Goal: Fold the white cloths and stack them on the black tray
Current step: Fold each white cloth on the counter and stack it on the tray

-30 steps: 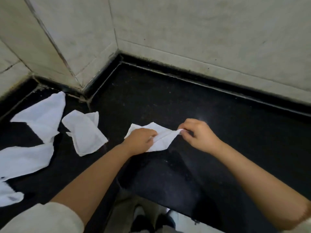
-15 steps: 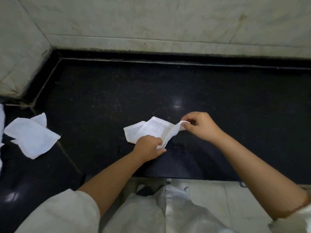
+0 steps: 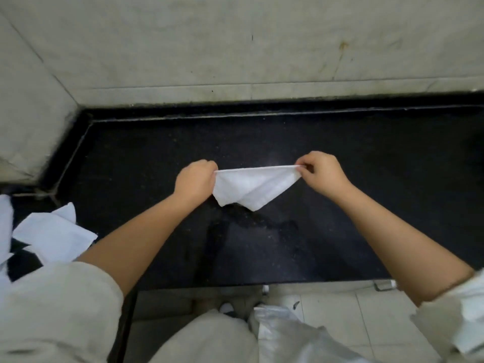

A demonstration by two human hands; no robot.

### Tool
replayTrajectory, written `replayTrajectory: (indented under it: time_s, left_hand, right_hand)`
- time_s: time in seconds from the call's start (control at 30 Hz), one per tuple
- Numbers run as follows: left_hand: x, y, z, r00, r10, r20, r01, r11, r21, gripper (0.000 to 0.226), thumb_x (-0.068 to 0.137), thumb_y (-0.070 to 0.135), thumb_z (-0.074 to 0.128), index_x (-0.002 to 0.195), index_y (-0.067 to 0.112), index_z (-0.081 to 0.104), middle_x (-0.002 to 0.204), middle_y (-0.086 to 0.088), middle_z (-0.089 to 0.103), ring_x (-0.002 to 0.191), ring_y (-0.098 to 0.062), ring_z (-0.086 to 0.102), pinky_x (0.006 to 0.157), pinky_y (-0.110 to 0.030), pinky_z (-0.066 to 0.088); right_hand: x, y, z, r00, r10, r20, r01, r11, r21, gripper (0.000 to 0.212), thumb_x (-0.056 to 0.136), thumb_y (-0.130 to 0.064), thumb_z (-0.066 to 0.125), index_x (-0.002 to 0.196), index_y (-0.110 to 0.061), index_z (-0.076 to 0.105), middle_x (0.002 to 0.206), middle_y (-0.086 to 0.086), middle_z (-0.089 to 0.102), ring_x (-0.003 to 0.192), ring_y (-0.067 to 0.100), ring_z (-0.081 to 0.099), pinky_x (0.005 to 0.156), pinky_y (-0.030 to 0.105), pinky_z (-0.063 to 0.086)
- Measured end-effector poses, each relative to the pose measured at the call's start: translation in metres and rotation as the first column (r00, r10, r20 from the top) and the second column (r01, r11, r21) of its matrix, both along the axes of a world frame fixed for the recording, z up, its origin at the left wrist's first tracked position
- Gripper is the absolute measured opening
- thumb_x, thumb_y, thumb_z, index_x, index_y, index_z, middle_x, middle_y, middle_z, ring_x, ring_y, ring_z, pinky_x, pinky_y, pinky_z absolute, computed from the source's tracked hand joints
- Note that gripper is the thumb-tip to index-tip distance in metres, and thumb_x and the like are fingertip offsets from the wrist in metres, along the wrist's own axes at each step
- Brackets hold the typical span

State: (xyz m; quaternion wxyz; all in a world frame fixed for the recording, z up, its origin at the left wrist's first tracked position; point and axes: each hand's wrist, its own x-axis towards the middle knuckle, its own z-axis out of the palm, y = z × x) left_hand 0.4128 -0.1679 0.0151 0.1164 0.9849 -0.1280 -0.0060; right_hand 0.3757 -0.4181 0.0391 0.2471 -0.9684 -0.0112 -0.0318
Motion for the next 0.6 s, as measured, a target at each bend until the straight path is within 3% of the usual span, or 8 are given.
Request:
replayTrajectory:
  time_s: [0.17,0.23,0.3,0.37,0.47,0.6]
  left_hand:
    - [0.021,0.014,0.060,0.969,0.040,0.243,0.006,0.983,-0.186,0.023,0.095,0.012,0.045,0.106,0.000,0.062,0.106,-0.017,0.061,0.103,-0.031,0.054,0.084,-0.038,0.041]
    - [0.013,0.025,0.062,0.966,0.016,0.257,0.039,0.978,-0.206,0.021,0.094,0.010,0.048,0.103,-0.001,0.063,0.102,-0.017,0.062,0.099,-0.031,0.056,0.082,-0.037,0.042]
    - [0.000,0.038,0.051,0.980,-0.068,0.189,0.101,0.980,-0.173,0.018,0.093,0.009,0.050,0.100,0.000,0.064,0.099,-0.016,0.062,0.094,-0.030,0.057,0.080,-0.036,0.042]
    - [-0.017,0.050,0.031,0.986,-0.166,-0.023,0.163,0.982,-0.097,0.018,0.093,0.011,0.050,0.102,0.003,0.064,0.102,-0.013,0.062,0.097,-0.026,0.057,0.082,-0.031,0.041]
    - [-0.043,0.061,-0.004,0.888,-0.238,-0.393,0.249,0.968,-0.023,0.019,0.093,0.014,0.051,0.104,0.006,0.065,0.108,-0.008,0.063,0.102,-0.022,0.057,0.080,-0.022,0.037]
    - [-0.070,0.064,-0.038,0.725,-0.200,-0.659,0.243,0.970,-0.026,0.025,0.093,0.016,0.052,0.116,0.009,0.062,0.118,-0.006,0.063,0.107,-0.017,0.057,0.088,-0.021,0.041]
  right_hand:
    - [0.019,0.015,0.036,0.940,-0.083,0.330,0.070,0.996,0.051,0.017,0.085,-0.002,0.056,0.093,0.004,0.069,0.095,0.023,0.067,0.094,0.036,0.060,0.083,0.036,0.044]
    - [0.011,0.020,0.035,0.935,-0.022,0.354,0.008,0.999,0.039,0.017,0.082,-0.003,0.055,0.088,0.006,0.069,0.090,0.023,0.069,0.088,0.036,0.062,0.080,0.035,0.045]
    - [-0.001,0.017,0.023,0.970,0.103,0.220,-0.107,0.994,0.008,0.017,0.082,-0.005,0.056,0.086,0.006,0.069,0.086,0.023,0.069,0.082,0.034,0.063,0.074,0.030,0.042]
    - [-0.021,0.015,0.006,0.973,0.228,-0.047,-0.227,0.973,0.036,0.011,0.085,-0.003,0.059,0.086,0.001,0.069,0.084,0.019,0.068,0.077,0.027,0.060,0.068,0.020,0.035]
    - [-0.047,0.019,-0.027,0.867,0.325,-0.378,-0.328,0.943,0.056,0.011,0.087,-0.006,0.058,0.087,-0.007,0.069,0.078,0.008,0.061,0.074,0.016,0.052,0.058,0.017,0.030]
    - [-0.064,0.026,-0.060,0.695,0.318,-0.645,-0.349,0.933,0.085,0.017,0.089,-0.011,0.055,0.100,-0.006,0.068,0.090,-0.002,0.060,0.084,0.010,0.053,0.072,0.016,0.038]
